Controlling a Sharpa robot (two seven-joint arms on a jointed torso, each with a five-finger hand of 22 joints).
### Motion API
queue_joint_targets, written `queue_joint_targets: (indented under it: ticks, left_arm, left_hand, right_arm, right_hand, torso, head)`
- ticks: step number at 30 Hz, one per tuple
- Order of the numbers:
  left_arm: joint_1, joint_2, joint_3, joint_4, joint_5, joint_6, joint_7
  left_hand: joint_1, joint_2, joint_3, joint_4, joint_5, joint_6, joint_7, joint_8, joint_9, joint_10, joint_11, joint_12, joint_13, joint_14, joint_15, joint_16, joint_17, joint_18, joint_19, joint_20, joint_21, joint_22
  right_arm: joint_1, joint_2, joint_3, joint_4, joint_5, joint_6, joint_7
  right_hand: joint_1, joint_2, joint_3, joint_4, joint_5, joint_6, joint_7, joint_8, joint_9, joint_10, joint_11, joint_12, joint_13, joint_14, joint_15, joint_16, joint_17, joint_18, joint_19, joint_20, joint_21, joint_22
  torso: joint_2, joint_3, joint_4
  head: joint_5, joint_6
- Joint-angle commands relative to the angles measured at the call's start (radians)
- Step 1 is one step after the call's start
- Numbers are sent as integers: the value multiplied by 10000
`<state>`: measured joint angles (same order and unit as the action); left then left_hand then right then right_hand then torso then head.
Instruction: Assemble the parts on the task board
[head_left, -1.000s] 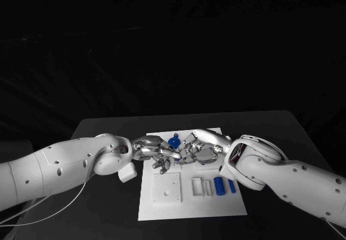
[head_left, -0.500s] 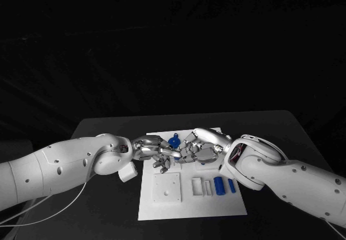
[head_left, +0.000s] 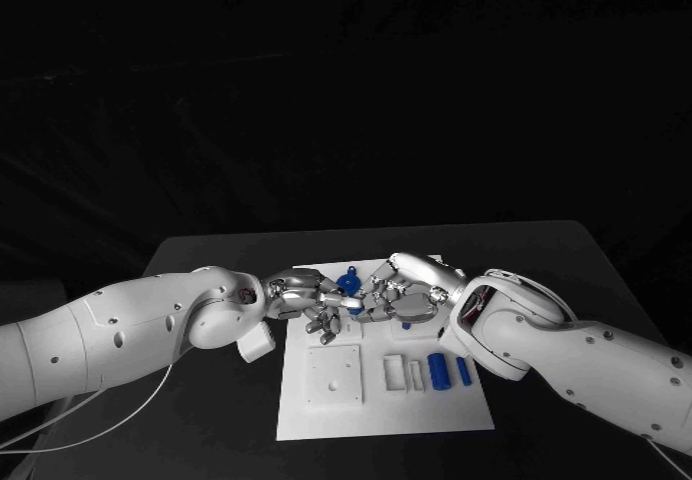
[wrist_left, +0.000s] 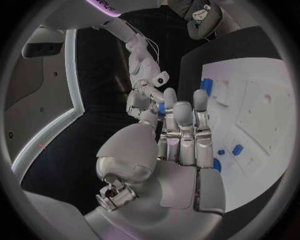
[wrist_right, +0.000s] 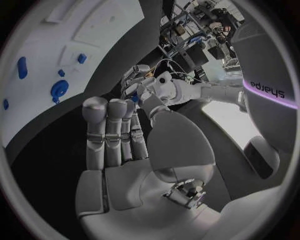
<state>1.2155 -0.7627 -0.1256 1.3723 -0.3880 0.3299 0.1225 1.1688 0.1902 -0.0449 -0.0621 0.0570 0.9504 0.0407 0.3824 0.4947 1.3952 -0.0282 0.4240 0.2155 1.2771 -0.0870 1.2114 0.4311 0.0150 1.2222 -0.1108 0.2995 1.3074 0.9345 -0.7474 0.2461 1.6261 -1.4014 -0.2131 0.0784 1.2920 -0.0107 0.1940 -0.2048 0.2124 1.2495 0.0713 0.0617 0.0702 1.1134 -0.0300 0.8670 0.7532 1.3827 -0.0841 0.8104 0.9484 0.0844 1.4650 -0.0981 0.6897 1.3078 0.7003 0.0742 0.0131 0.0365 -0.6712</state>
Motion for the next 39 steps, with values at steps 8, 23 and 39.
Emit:
queue_joint_targets:
  ticks: [8, 23, 39]
  left_arm:
    - [15, 17, 16, 20, 319, -27, 70]
    - [14, -9, 16, 16, 418, 79, 97]
    - [14, -16, 16, -41, 435, 103, -81]
  left_hand:
    - [-5, -221, -38, 165, -30, 29, 69, -39, -260, -104, 9, 26, 3, -64, 19, 14, -18, -29, 47, 62, -119, 155]
    - [63, -284, 23, 128, 71, 20, 71, 17, -349, -144, 18, 15, -4, -105, 31, 21, -22, -32, 32, 76, -176, 161]
    - [95, -219, 187, 50, 351, -2, 41, 114, -387, -160, 7, 21, -9, -121, 26, 36, -36, -36, 44, 72, -201, 175]
  right_arm:
    - [-19, -20, -12, -22, 84, -60, -292]
    - [-24, -37, -12, -49, 86, -17, -352]
    - [-28, -54, -12, 14, 115, -49, -277]
  right_hand:
    - [43, 61, -62, 69, 120, 431, -270, 23, 242, 40, -17, -64, 60, 83, -31, -83, 28, -105, 3, -78, 23, 821]
    - [42, 58, -95, 92, 159, 441, -278, 22, 238, 45, -20, -91, 101, 88, -33, -102, 41, -106, 3, -81, -1, 817]
    - [45, 61, -102, 98, 182, 437, -278, 22, 234, 50, -21, -115, 123, 94, -35, -116, 49, -106, 6, -84, -18, 814]
  torso:
    - [9, 3, -6]
    - [3, 4, -6]
    - [3, 6, -2]
  head:
    - [-34, -3]
    - [-54, -7]
    - [-34, -15]
